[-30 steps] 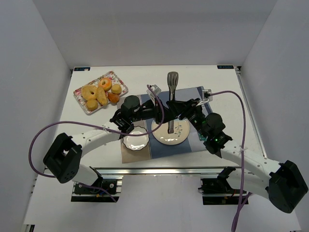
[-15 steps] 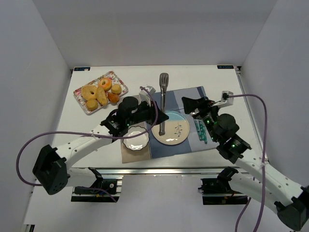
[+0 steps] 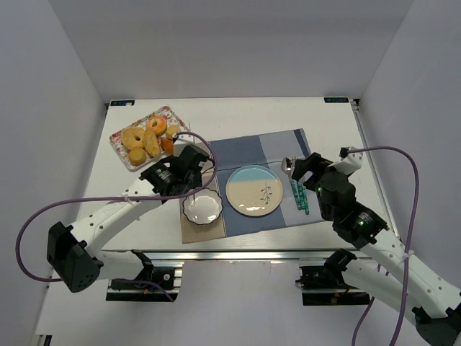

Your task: Place the bread

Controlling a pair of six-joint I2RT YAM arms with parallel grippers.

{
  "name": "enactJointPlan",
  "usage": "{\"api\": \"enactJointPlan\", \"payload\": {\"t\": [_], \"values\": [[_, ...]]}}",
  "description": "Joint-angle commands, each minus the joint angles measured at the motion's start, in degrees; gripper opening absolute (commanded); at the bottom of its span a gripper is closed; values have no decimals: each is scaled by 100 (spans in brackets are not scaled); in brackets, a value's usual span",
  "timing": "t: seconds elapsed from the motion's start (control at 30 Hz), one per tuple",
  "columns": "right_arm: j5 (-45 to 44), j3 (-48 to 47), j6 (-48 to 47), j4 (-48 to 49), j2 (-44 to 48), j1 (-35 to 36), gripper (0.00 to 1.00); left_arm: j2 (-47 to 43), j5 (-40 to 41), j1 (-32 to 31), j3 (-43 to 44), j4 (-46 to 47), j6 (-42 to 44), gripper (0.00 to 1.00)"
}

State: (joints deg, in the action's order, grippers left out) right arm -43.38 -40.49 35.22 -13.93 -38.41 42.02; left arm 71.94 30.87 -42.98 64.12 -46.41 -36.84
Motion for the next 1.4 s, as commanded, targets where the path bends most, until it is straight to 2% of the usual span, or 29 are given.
{"api": "enactJointPlan", "payload": {"t": [0.0,0.27,0.37,0.43,0.47,0.5,0.57,0.63,0.77,0.87,1.1,1.23,1.37], "values": [[-347,-231,-217,-171,-113,-10,89,82,683,-8,294,-614,-113,49],[-461,-196,-437,-39,-298,-10,89,443,903,70,426,-571,-183,52],[-435,-135,-499,66,-298,-10,89,514,789,325,418,-378,-26,52],[-461,-108,-543,110,-324,-10,89,523,413,824,365,24,350,52],[-453,-100,-543,128,-359,-18,89,523,-94,1070,304,158,440,49],[-435,-82,-543,136,-386,-18,89,514,-273,1508,286,263,493,48],[-409,-82,-578,163,-473,-10,89,531,-563,1801,303,466,651,47],[-365,-91,-604,189,-553,-10,89,549,-888,2047,399,702,949,51],[-382,-99,-639,207,-729,-10,89,750,-916,2425,786,441,1030,51],[-391,-56,-700,330,-808,-18,89,997,-1294,2803,944,475,1161,55],[-646,-12,-824,409,-949,-80,89,1866,-1522,3392,1462,273,1302,58],[-707,6,-850,444,-984,-124,89,2446,-1391,3419,1876,-52,1285,58],[-778,41,-842,453,-1019,-168,89,2632,-1242,3428,2008,-192,1232,63]]}}
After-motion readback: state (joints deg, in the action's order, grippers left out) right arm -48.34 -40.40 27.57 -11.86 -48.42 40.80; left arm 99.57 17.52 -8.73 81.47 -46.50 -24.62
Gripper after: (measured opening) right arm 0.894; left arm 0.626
